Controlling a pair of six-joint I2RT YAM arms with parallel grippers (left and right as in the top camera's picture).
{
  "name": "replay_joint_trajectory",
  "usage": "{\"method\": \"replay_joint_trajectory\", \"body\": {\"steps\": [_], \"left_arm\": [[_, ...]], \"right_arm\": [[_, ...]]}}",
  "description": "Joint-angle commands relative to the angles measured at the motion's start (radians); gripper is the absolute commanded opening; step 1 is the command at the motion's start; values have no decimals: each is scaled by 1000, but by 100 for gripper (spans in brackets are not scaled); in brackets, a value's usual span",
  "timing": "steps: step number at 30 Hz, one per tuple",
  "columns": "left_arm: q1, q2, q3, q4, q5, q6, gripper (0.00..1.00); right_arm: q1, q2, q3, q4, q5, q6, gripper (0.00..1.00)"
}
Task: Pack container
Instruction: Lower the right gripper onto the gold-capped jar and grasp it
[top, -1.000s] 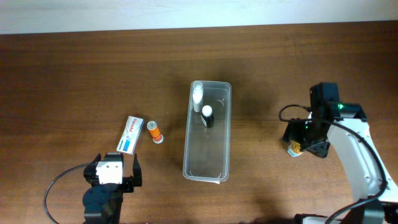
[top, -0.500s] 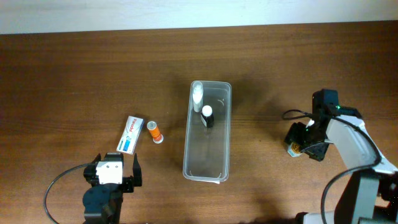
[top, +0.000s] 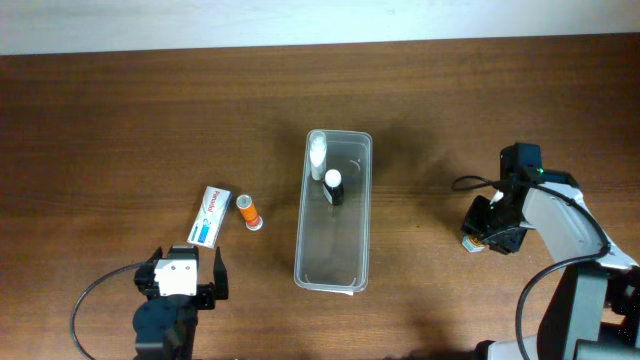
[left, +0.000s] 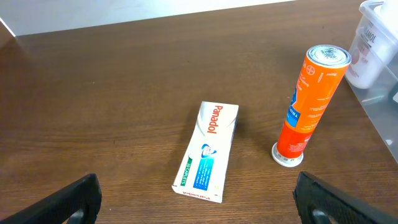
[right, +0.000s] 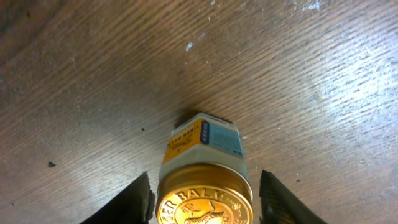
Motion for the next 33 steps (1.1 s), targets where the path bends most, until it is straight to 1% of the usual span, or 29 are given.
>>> {"method": "replay_joint_trajectory", "body": {"steps": [1, 17, 18, 20, 25, 29, 33], "left_arm": [[6, -9, -4, 2, 11, 19, 100], [6, -9, -4, 2, 11, 19, 99], [6, -9, -4, 2, 11, 19, 99], [6, -9, -4, 2, 10, 19, 99], [6, -9, -4, 2, 11, 19, 99], [6, -9, -4, 2, 11, 19, 99], [6, -9, -4, 2, 10, 19, 99]], "right_arm": [[-8, 6, -8, 10, -5, 5, 47], [-8, 34, -8, 30, -1, 5, 47], [-8, 34, -8, 30, -1, 5, 45], [-8, 34, -8, 28, -1, 5, 38], [-8, 33, -8, 23, -1, 4, 36], [-7, 21, 29, -28, -6, 4, 36], [13, -25, 129, -140, -5, 3, 36]]}}
